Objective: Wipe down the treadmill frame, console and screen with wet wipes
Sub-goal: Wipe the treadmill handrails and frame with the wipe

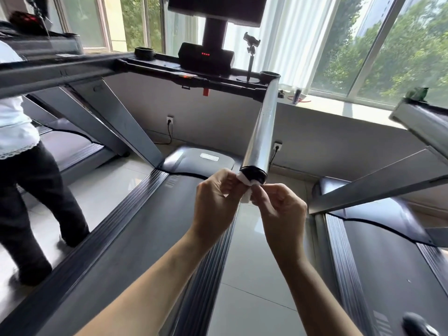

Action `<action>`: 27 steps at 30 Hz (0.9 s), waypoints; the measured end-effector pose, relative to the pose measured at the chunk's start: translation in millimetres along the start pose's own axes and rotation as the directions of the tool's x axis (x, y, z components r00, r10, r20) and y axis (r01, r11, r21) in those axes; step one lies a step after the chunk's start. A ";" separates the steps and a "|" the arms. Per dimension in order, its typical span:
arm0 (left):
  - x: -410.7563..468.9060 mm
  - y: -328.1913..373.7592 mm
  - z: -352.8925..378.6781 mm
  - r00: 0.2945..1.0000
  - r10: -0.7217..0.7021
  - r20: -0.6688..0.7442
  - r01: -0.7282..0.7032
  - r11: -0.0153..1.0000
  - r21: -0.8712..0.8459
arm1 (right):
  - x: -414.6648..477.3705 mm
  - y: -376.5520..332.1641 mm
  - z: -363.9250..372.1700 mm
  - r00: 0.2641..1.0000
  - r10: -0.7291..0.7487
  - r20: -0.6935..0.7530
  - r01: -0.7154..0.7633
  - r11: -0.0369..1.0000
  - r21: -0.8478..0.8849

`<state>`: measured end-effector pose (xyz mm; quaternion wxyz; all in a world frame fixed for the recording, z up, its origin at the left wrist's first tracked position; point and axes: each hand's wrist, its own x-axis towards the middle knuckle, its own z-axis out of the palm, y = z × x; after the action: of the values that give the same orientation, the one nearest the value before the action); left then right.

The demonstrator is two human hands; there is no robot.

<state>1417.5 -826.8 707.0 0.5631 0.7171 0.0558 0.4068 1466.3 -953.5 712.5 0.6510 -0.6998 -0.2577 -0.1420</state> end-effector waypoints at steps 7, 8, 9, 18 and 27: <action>-0.3 -30.1 11.4 0.975 -0.215 0.050 0.212 0.975 0.061 | 1.5 38.8 11.0 0.956 0.286 0.065 -0.292 0.945 0.145; -0.4 -27.5 14.5 0.961 -0.270 0.052 0.270 0.963 0.011 | 1.7 39.3 10.6 0.938 0.333 0.093 -0.345 0.913 0.216; -1.0 -23.7 16.2 0.945 -0.322 0.054 0.324 0.945 -0.041 | 1.4 37.3 8.9 0.928 0.356 0.113 -0.373 0.887 0.273; -5.2 11.7 16.7 0.956 -0.287 0.057 0.291 0.914 -0.281 | 0.4 12.6 4.5 0.967 0.254 0.023 -0.238 0.867 0.438; -3.0 12.9 14.1 0.892 -0.443 0.094 0.453 0.865 -0.219 | 3.3 8.4 4.6 0.912 0.405 0.070 -0.378 0.759 0.530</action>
<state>1419.7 -843.8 715.9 0.7238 0.6211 0.1605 0.2540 1473.0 -948.5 706.7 0.8402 -0.5260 -0.1189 0.0572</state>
